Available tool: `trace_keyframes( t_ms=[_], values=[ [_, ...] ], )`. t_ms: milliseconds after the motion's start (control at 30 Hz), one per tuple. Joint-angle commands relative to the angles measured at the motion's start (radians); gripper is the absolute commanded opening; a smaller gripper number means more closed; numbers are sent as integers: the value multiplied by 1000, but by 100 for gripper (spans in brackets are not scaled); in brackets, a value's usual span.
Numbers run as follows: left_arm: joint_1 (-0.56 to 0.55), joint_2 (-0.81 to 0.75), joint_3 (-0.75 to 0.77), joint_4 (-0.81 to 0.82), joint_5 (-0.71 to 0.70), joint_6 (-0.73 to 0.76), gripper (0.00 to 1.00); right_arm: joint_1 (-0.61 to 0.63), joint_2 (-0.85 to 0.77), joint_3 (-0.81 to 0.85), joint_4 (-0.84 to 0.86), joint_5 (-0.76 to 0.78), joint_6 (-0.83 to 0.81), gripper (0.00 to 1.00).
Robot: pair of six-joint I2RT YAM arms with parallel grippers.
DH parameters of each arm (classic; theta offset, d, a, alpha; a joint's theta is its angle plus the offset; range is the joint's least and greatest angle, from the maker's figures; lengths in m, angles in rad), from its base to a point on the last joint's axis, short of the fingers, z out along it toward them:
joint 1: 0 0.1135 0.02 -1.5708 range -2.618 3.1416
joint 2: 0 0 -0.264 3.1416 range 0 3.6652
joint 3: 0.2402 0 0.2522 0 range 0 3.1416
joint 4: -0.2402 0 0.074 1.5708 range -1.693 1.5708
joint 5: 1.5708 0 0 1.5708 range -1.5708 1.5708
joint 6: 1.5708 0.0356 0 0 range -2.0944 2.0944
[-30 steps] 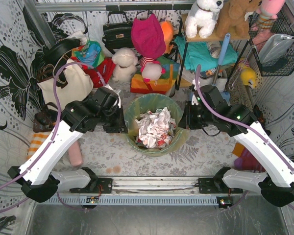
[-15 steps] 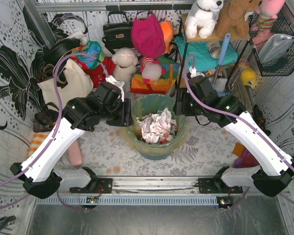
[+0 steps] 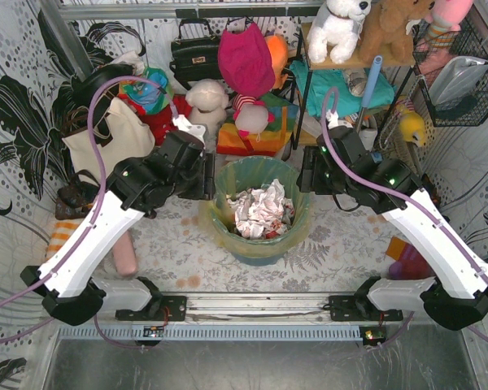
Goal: Tie the trash bag
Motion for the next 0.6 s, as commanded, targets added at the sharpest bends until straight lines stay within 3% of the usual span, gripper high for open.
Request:
trace_keyframes(
  t_ms=[0, 200, 400, 567],
  values=[
    [-6, 54, 13, 85, -6, 63, 53, 6, -26, -66, 2, -30, 47, 51],
    [19, 57, -23, 113, 16, 93, 38, 7, -37, -144, 62, -75, 79, 44],
    [36, 38, -41, 105, 57, 86, 21, 6, -27, -161, 111, -68, 78, 19],
    [36, 5, -57, 73, 60, 58, 15, 7, 30, -118, 136, -60, 30, 8]
  ],
)
